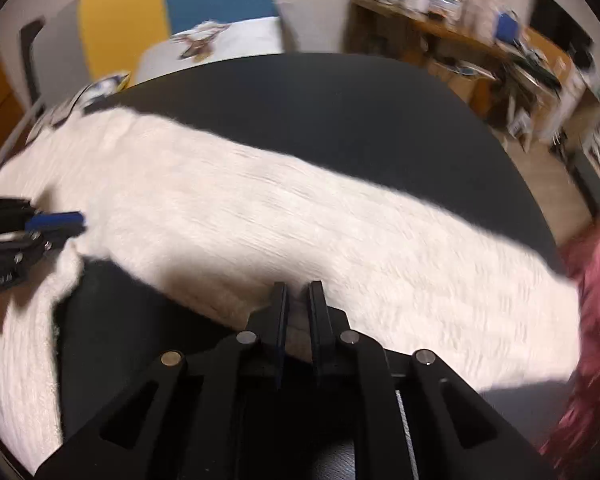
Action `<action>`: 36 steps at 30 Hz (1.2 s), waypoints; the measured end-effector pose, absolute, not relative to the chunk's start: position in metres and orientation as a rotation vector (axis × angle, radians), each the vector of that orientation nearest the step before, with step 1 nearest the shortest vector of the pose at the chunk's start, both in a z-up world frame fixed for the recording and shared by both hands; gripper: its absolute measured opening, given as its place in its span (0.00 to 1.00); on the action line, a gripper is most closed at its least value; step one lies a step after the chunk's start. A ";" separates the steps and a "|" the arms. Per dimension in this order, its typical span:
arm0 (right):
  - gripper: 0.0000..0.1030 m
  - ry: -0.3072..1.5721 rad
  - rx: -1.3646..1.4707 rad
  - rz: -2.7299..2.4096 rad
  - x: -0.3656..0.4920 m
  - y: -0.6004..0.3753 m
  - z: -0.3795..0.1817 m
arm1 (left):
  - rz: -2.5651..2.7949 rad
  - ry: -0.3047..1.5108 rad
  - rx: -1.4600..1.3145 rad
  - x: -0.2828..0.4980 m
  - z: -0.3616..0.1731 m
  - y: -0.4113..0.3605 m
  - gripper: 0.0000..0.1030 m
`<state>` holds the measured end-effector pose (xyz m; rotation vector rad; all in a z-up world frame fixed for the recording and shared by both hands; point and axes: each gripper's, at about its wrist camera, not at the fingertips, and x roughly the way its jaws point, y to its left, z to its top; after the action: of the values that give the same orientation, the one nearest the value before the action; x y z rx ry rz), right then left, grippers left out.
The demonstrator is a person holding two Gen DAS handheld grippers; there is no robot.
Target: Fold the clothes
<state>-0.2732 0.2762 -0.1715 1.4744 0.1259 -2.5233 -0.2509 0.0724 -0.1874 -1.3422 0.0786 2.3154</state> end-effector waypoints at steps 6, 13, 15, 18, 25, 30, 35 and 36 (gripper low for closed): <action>0.14 0.001 1.388 -2.501 -0.261 0.258 -0.147 | 2.352 -0.173 -1.295 -0.229 -0.160 0.023 0.10; 0.14 0.058 1.189 -2.173 -0.243 0.147 -0.138 | 2.236 -0.128 -1.344 -0.176 -0.182 0.042 0.10; 0.14 0.143 1.245 -2.135 -0.249 0.131 -0.155 | 2.223 -0.090 -1.359 -0.167 -0.196 0.046 0.10; 0.09 0.219 1.336 -2.108 -0.264 0.127 -0.182 | 2.247 -0.054 -1.327 -0.161 -0.194 0.048 0.10; 0.11 0.088 1.312 -2.098 -0.265 0.147 -0.154 | 2.259 -0.175 -1.290 -0.143 -0.173 0.030 0.10; 0.12 0.089 1.297 -1.937 -0.220 0.138 -0.157 | 2.243 -0.117 -1.321 -0.123 -0.189 0.034 0.10; 0.00 0.042 1.398 -2.012 -0.215 0.154 -0.191 | 2.265 -0.126 -1.339 -0.120 -0.194 0.032 0.10; 0.00 0.033 1.395 -2.024 -0.213 0.155 -0.188 | 2.269 -0.152 -1.345 -0.121 -0.191 0.030 0.10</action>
<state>-0.2131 0.1545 -0.1876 1.3947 0.0331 -2.0243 -0.1214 0.0296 -0.1907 -1.3453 -0.1522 2.2689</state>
